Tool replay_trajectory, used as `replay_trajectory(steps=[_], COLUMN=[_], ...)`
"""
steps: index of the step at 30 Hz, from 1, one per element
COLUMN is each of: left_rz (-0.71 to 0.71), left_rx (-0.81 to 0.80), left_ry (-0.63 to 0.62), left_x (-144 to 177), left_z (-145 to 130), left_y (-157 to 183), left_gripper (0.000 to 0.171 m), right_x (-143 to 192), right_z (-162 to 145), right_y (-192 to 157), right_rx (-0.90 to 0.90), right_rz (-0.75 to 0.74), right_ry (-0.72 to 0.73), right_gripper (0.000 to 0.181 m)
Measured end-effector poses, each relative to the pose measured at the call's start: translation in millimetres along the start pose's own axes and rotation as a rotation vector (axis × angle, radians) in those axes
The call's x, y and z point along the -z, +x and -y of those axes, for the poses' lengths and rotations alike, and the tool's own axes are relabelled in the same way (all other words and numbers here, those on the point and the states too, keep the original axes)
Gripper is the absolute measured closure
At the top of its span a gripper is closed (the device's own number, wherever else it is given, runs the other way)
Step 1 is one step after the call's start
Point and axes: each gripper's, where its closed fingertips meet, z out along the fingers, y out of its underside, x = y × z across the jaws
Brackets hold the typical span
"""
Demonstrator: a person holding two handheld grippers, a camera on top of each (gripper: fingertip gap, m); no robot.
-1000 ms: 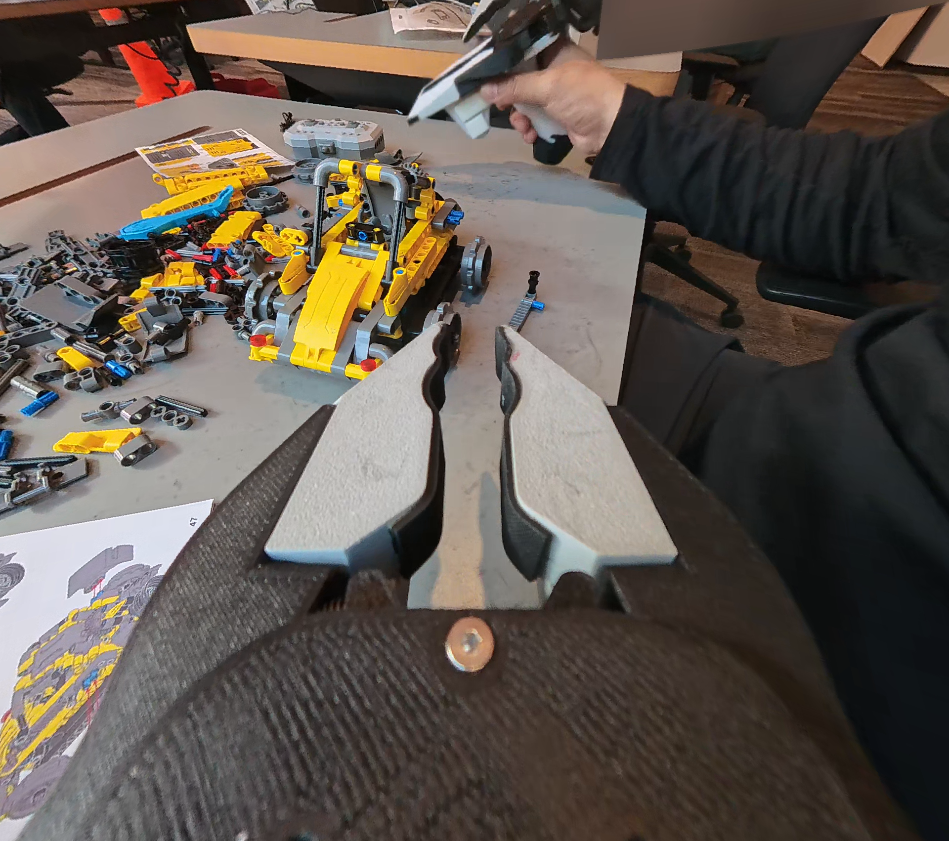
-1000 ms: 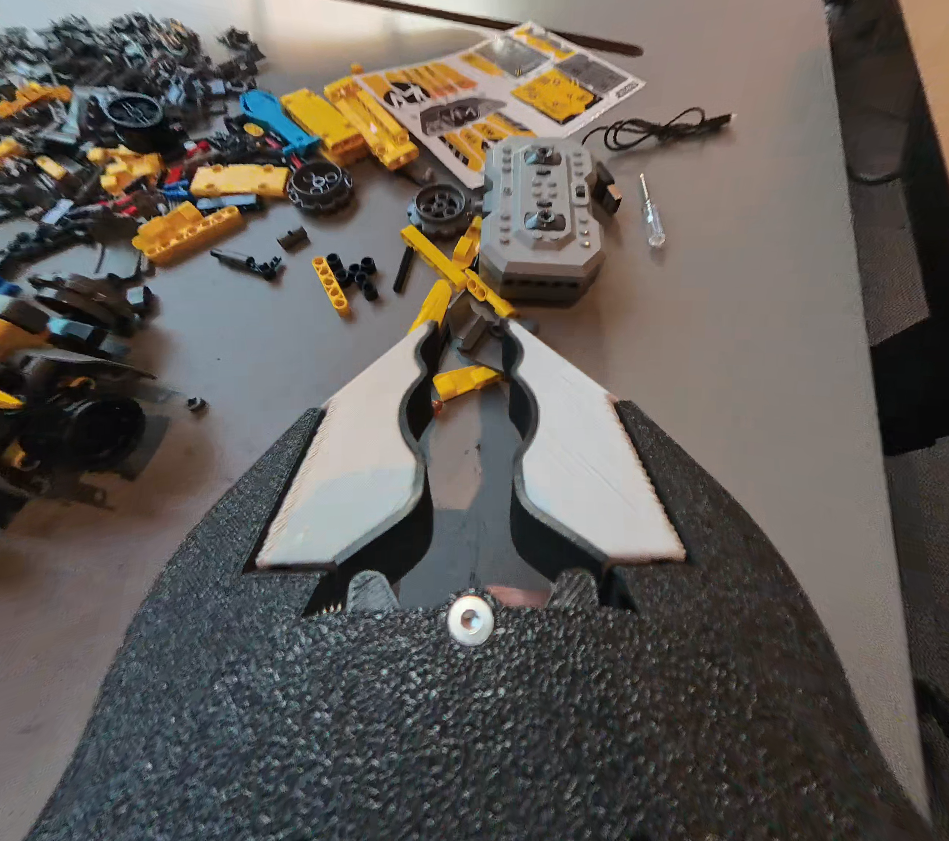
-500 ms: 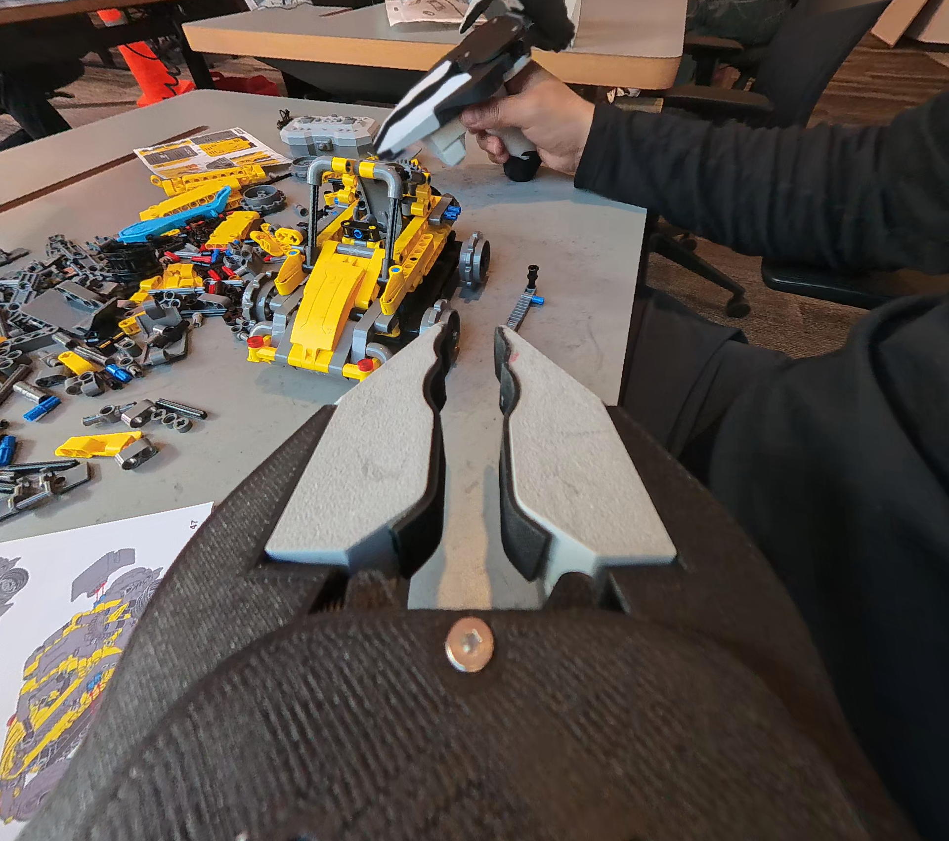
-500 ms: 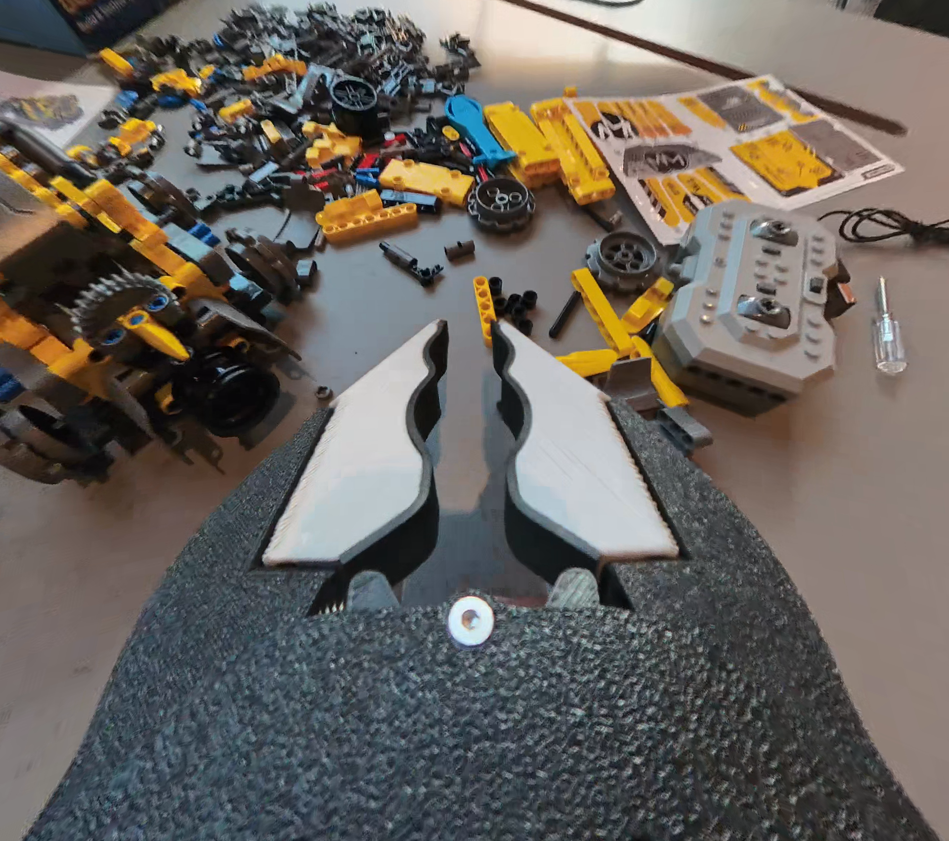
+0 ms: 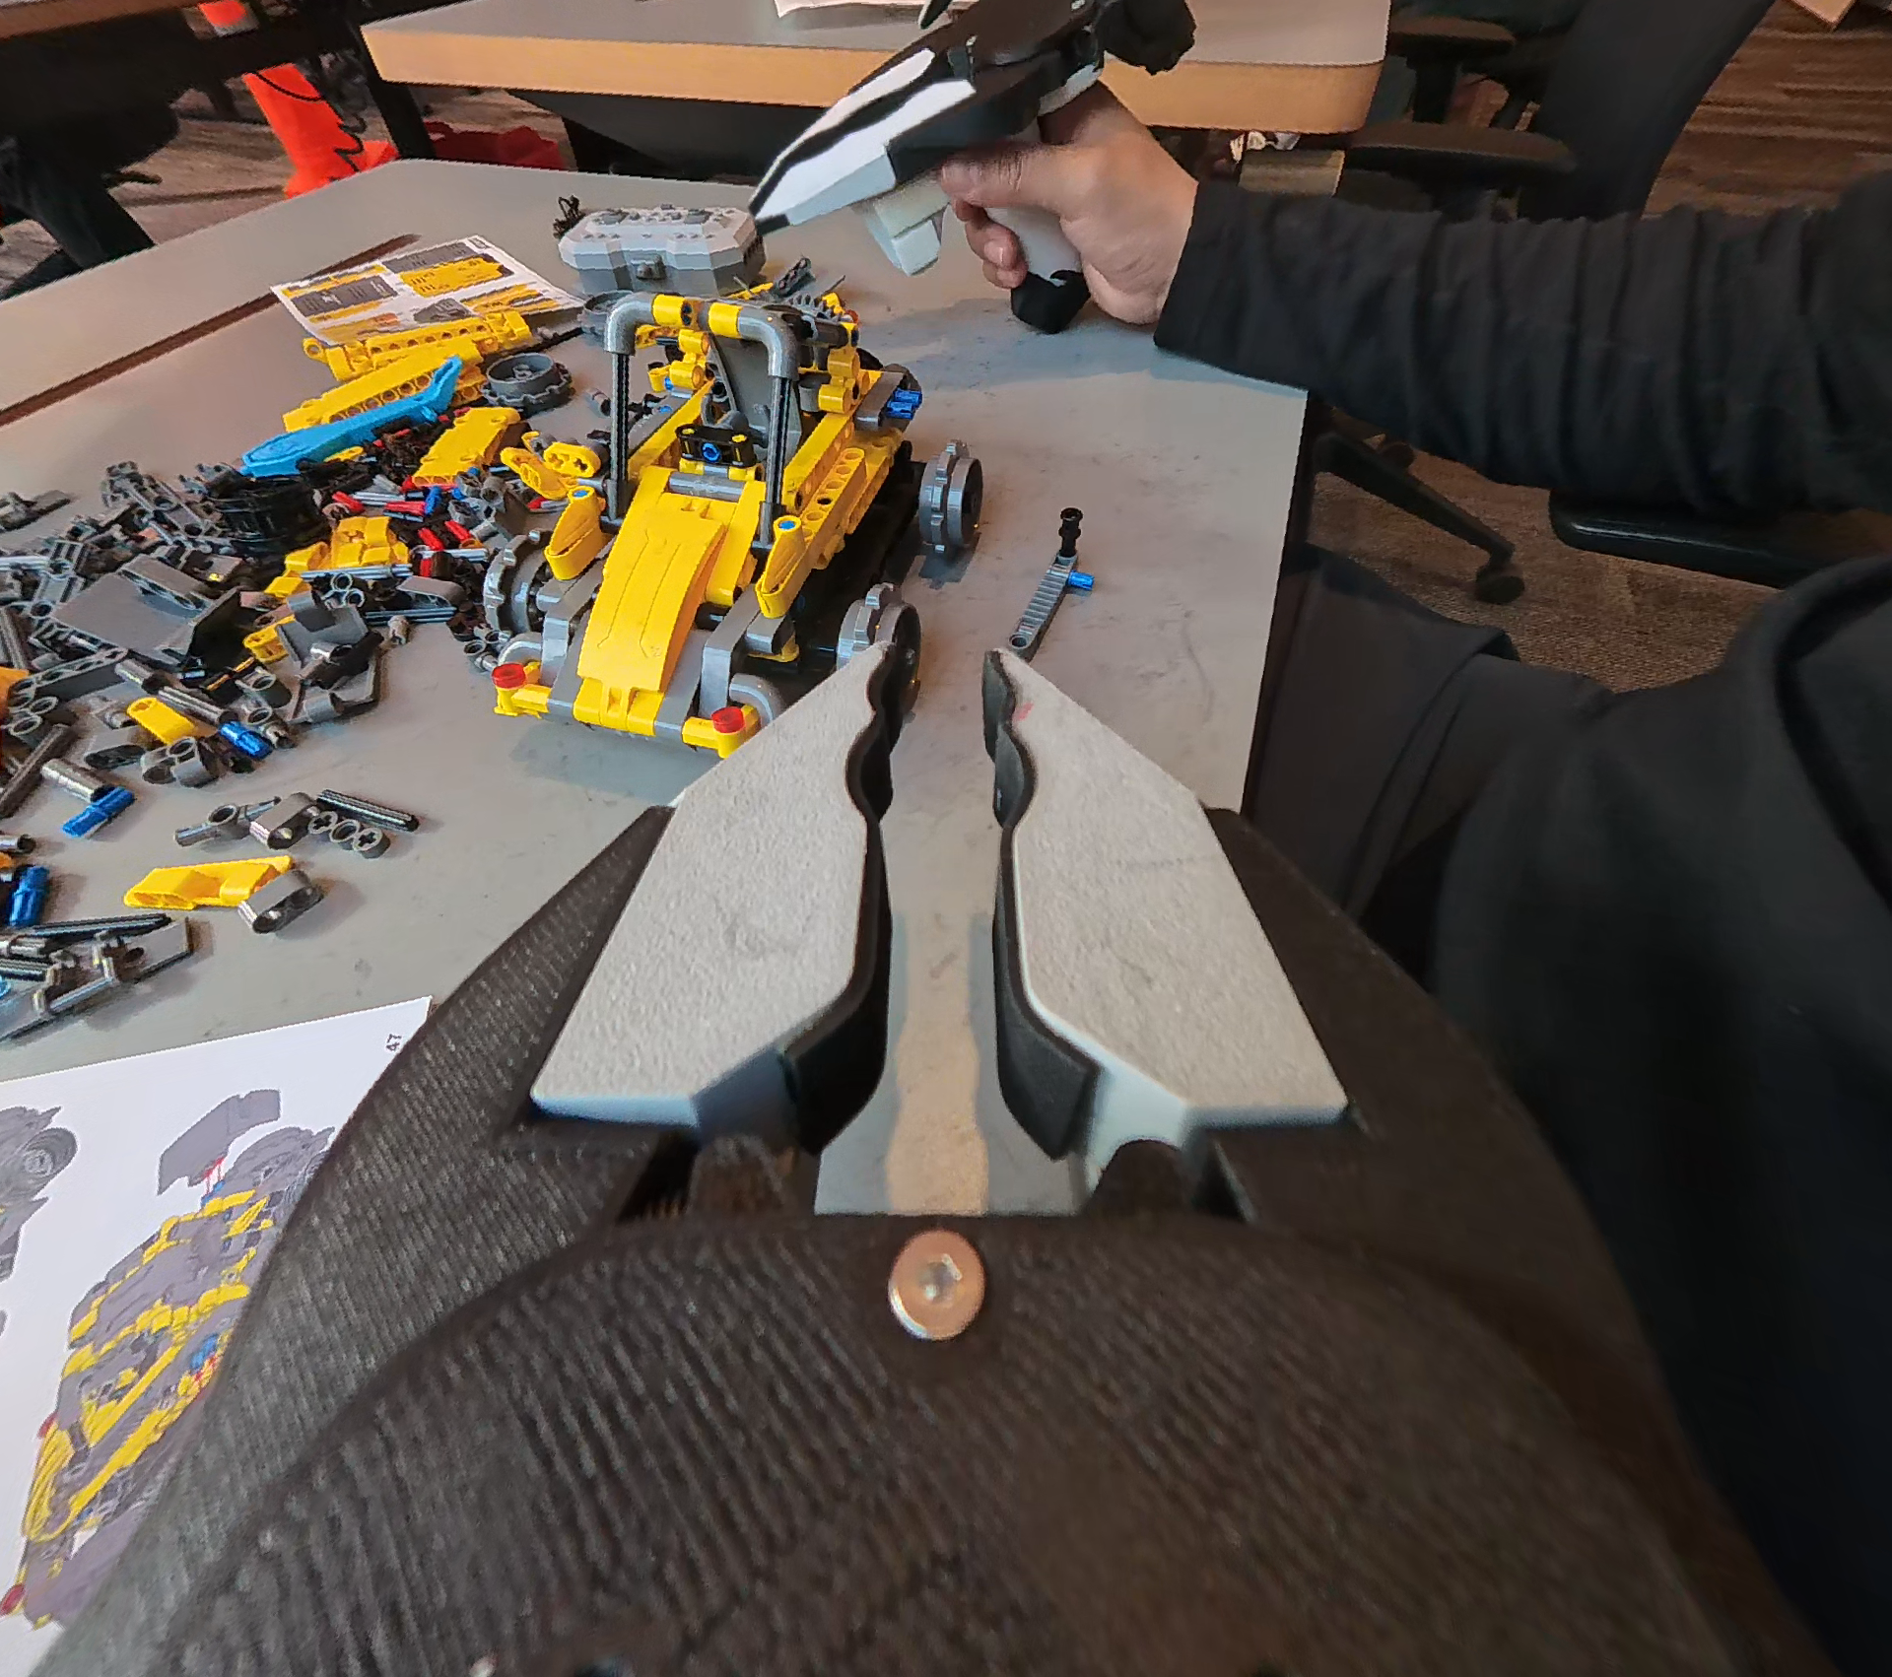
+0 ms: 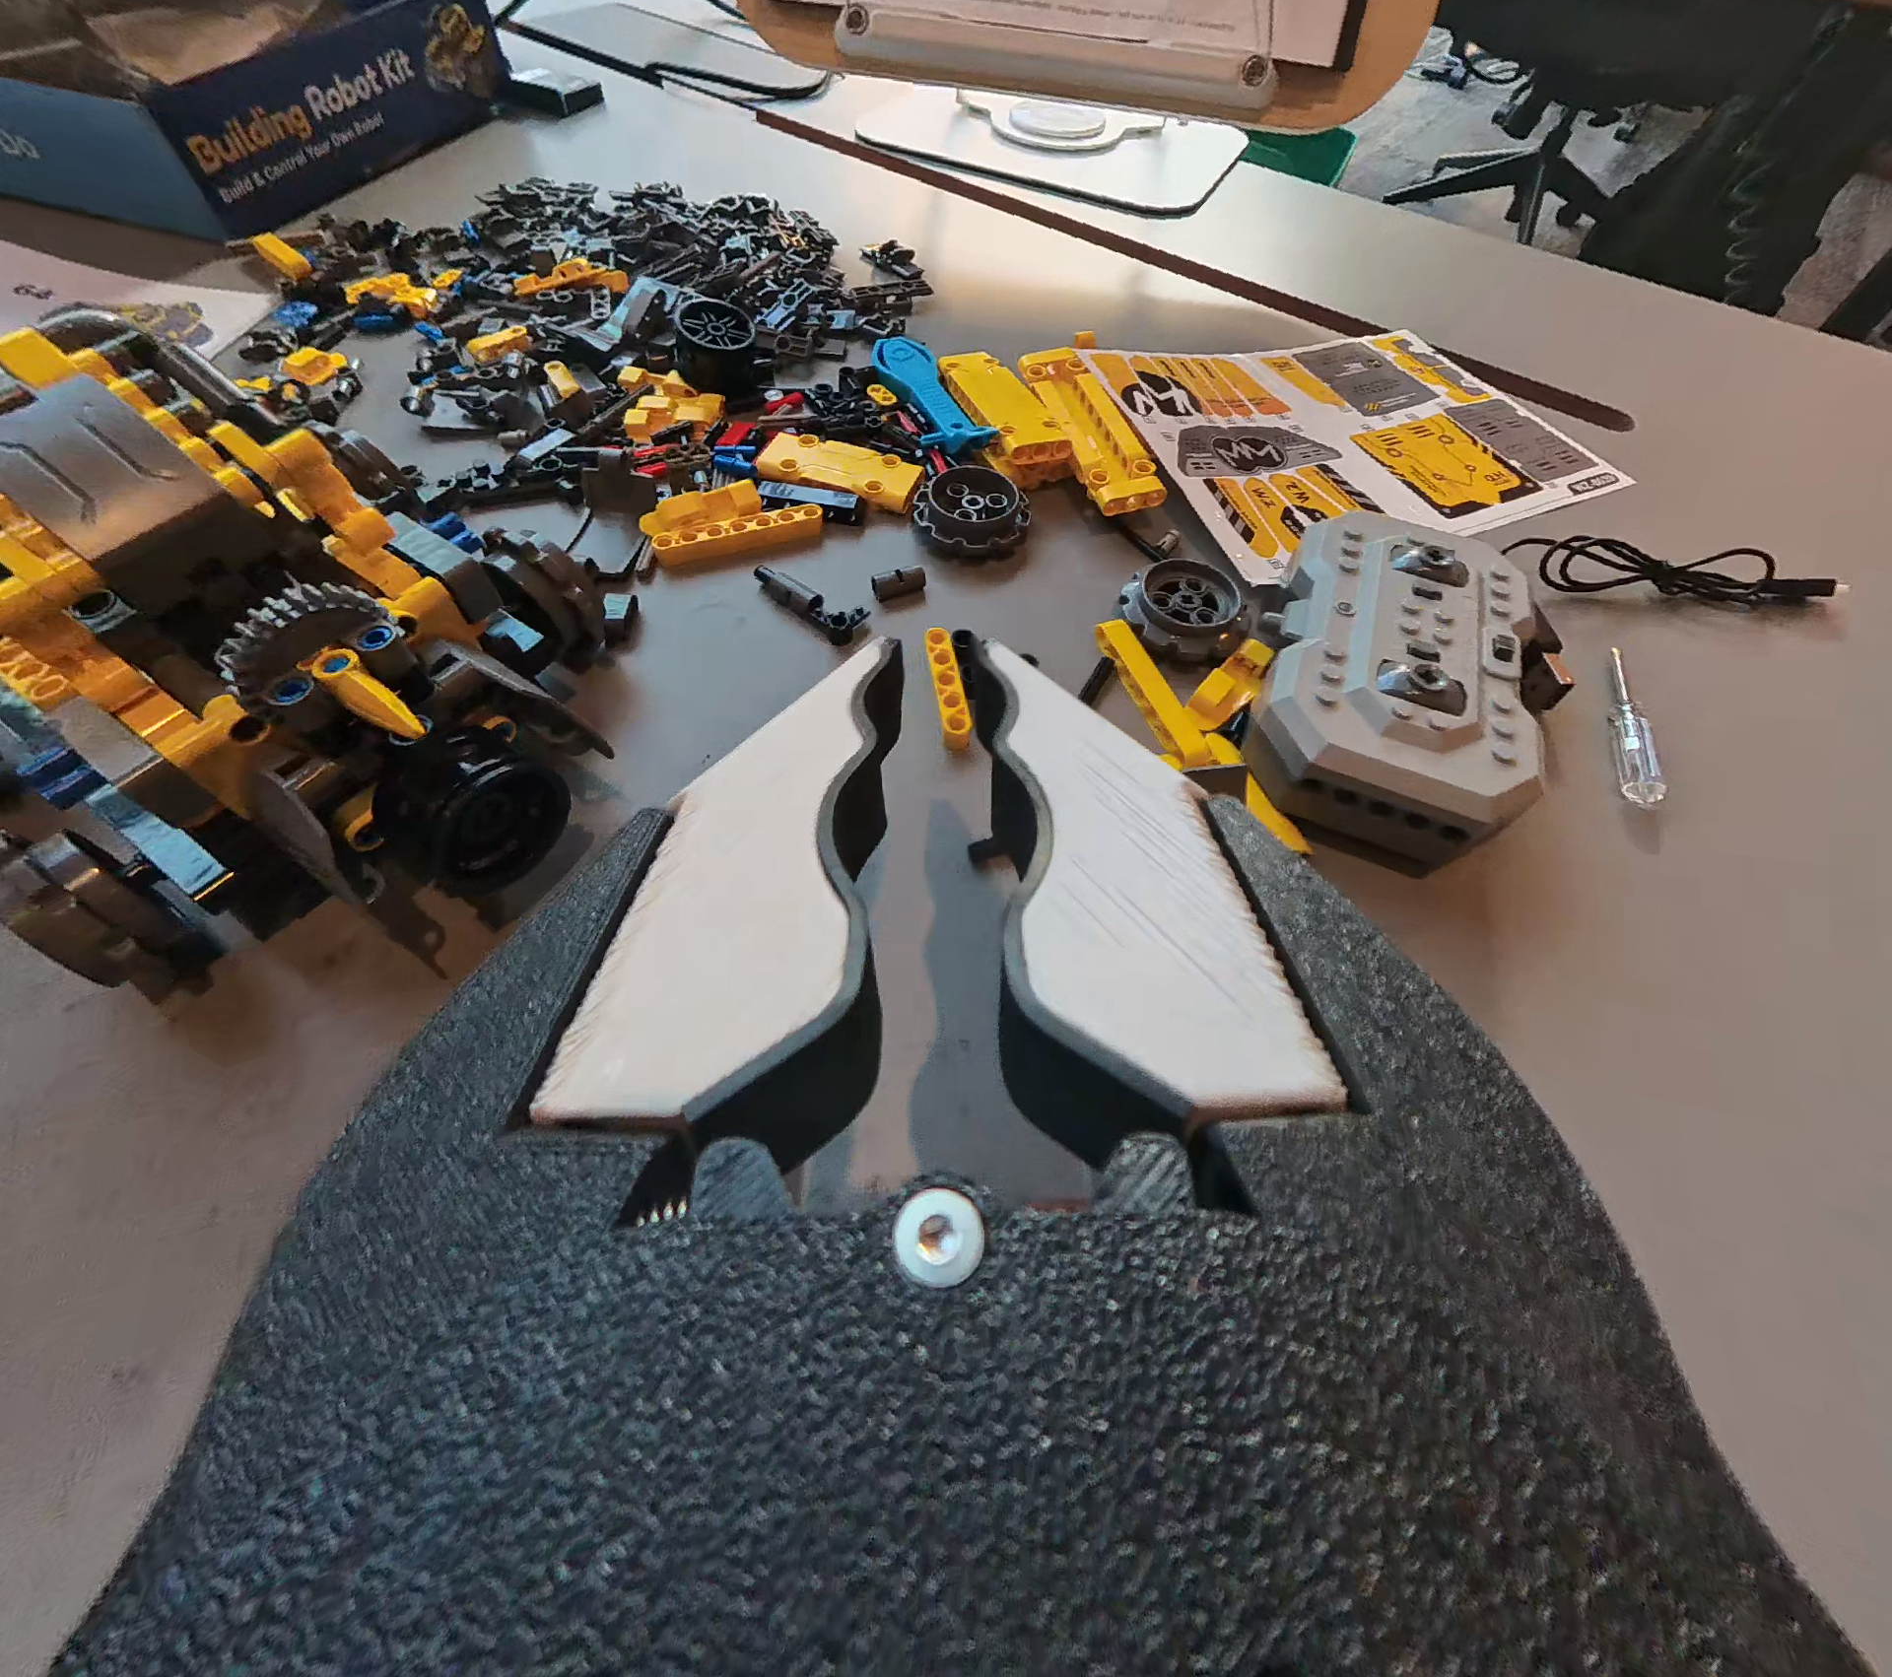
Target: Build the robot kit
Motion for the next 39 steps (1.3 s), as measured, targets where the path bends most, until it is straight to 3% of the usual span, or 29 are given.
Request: replay_trajectory(steps=[12,39], left_rz=[0.010,0.016], left_rx=[-0.039,-0.073], left_ry=[-0.023,-0.056], left_x=[-2.5,-6.1], left_z=[-2.8,-6.7], left_y=[2.6,5.1], left_gripper=[0.160,0.161], right_x=[-7.5,-7.7], right_z=[-9.4,-10.1], right_y=[-12.7,-15.5], right_rx=[0.143,0.185], right_rz=[-0.018,-0.032], right_ry=[-0.072,-0.076], right_gripper=[0.172,0.177])
